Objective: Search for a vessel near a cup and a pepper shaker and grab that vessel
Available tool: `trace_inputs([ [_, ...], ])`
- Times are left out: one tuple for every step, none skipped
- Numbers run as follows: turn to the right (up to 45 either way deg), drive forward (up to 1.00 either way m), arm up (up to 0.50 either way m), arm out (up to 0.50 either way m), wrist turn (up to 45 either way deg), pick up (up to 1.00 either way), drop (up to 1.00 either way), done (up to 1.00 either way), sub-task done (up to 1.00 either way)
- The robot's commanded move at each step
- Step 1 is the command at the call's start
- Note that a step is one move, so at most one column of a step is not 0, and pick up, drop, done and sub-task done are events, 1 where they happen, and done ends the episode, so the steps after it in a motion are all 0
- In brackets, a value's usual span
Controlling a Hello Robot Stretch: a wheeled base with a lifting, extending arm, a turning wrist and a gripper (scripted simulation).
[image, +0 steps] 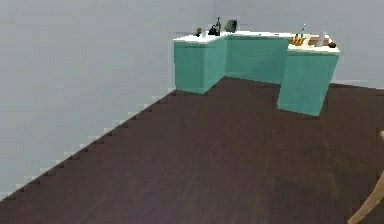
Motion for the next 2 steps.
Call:
trace_inputs([
  [0.0,0.0,0.1,0.0,0.0,0.0,0.0,0.0,0.0],
  [0.0,0.0,0.0,0.0,0.0,0.0,0.0,1.0,0.0],
])
